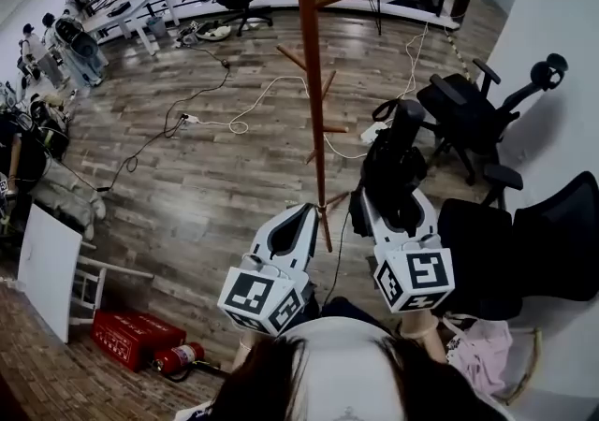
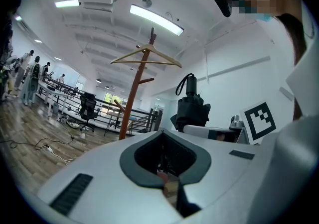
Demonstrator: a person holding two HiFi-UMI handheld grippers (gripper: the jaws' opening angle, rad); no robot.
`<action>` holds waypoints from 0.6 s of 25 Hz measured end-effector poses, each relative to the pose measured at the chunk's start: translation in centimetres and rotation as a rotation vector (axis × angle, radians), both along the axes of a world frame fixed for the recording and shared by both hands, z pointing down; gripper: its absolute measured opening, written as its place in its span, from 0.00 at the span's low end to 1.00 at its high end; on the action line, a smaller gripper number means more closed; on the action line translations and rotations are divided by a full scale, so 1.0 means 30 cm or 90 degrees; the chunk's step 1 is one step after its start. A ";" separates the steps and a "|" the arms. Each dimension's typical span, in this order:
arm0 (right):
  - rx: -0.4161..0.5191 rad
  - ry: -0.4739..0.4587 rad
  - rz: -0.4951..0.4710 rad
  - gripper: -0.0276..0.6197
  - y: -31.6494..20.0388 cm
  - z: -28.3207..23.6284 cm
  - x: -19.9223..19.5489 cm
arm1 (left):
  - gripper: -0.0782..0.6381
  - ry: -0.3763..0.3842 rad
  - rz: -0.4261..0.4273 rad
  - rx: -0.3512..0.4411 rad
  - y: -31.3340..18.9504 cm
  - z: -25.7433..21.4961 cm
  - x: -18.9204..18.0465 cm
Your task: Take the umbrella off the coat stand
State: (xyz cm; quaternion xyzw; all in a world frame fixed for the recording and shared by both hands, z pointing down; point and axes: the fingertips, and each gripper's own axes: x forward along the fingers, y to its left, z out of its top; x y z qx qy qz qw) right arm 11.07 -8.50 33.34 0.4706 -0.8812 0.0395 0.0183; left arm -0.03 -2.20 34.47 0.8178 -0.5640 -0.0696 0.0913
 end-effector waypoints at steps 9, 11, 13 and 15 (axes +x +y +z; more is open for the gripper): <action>0.005 0.004 -0.022 0.42 0.004 -0.004 -0.009 | 0.12 -0.007 -0.001 -0.001 0.004 0.002 0.026; 0.005 0.004 -0.024 0.42 0.005 -0.008 -0.013 | 0.12 -0.005 -0.004 -0.001 0.003 -0.002 0.024; 0.004 0.005 -0.026 0.42 0.004 -0.012 -0.016 | 0.12 -0.005 -0.003 -0.001 0.002 -0.009 0.023; 0.004 0.005 -0.026 0.42 0.004 -0.015 -0.019 | 0.12 -0.005 -0.003 -0.001 0.001 -0.014 0.021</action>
